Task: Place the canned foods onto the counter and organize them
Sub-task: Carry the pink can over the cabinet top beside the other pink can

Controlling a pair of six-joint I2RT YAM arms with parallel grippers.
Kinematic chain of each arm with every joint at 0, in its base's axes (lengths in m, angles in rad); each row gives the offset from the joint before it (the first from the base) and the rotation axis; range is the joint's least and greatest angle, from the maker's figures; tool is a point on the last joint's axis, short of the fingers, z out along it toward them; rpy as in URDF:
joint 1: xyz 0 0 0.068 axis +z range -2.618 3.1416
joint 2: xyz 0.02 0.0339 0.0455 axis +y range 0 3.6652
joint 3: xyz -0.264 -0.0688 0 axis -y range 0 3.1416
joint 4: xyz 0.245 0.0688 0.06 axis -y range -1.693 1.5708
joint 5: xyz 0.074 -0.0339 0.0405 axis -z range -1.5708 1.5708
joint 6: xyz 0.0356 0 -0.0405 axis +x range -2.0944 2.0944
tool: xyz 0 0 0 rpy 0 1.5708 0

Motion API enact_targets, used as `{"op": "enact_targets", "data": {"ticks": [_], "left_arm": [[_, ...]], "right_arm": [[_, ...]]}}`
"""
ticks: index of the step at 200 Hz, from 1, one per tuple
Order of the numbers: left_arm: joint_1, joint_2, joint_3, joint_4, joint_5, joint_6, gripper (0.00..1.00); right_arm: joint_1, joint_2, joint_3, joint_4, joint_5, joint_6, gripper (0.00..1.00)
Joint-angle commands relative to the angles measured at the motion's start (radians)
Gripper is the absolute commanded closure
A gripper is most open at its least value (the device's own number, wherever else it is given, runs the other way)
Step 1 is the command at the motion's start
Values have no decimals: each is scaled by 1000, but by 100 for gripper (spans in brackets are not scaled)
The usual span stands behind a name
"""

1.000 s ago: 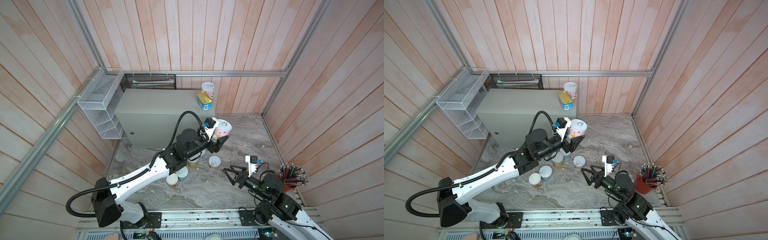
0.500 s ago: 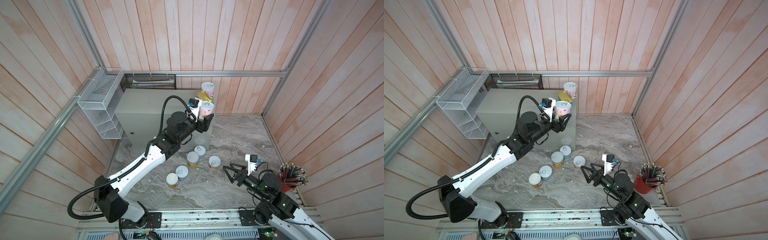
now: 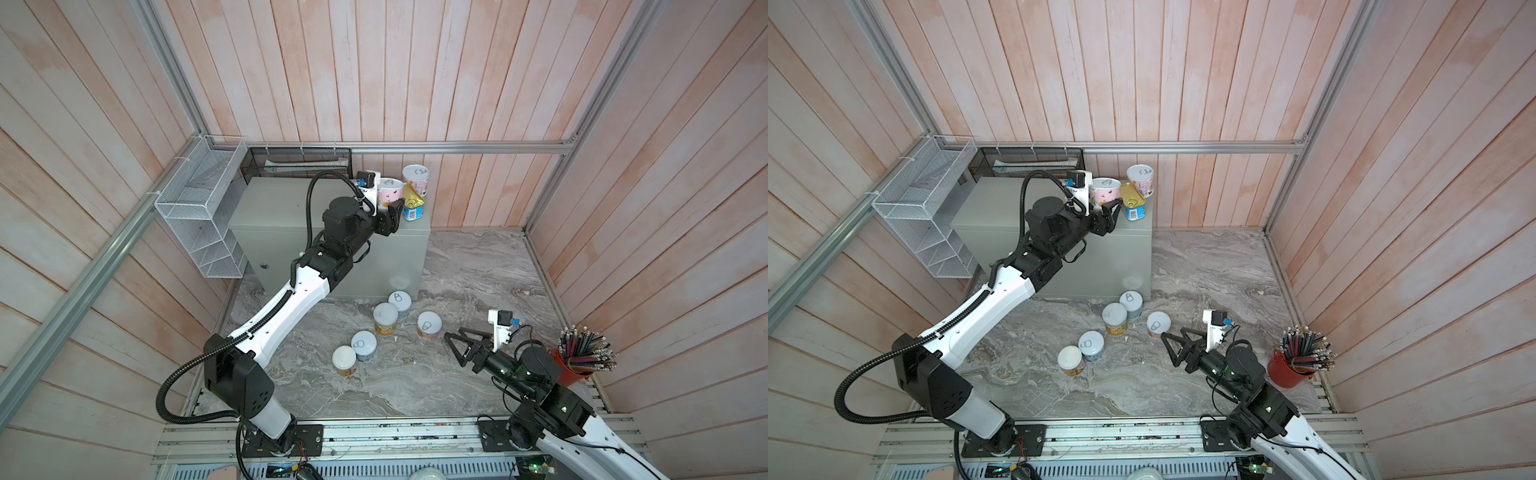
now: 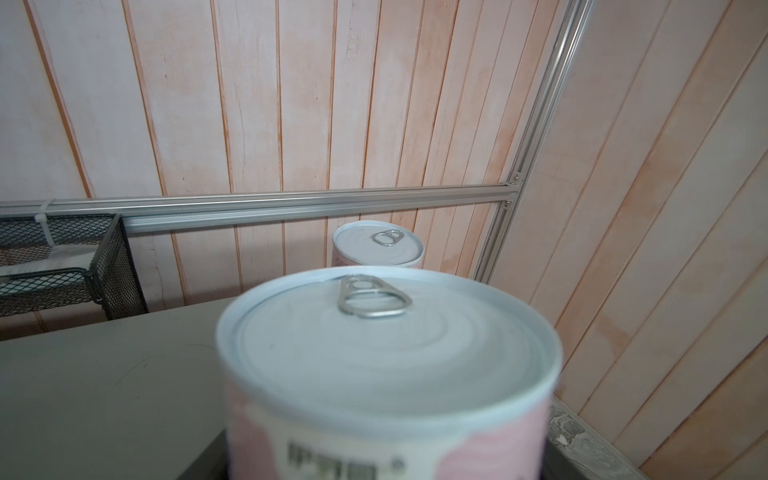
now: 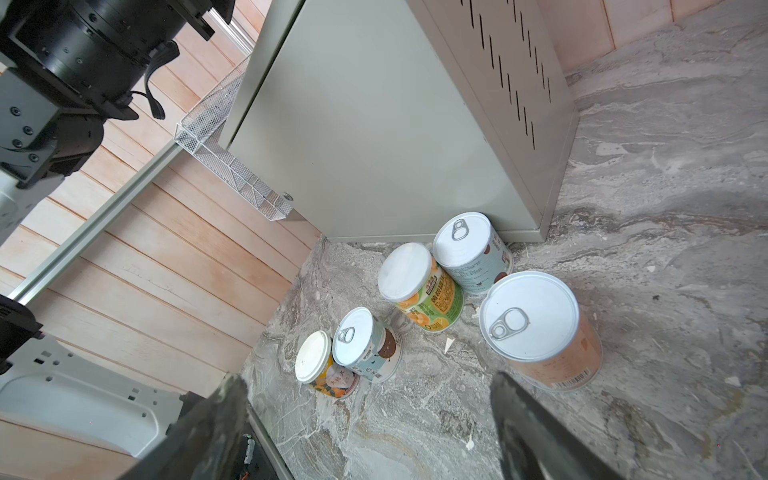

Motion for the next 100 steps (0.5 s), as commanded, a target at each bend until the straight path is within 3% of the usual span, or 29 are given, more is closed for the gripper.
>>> {"op": "enact_targets", "data": {"ticks": [1, 100], "left_arm": [[35, 13, 70, 56, 9, -9, 34], [94, 256, 368, -83, 17, 0, 34]], "right_arm": [[1, 2, -2, -5, 24, -1, 9], [0, 12, -41, 15, 35, 17, 9]]}}
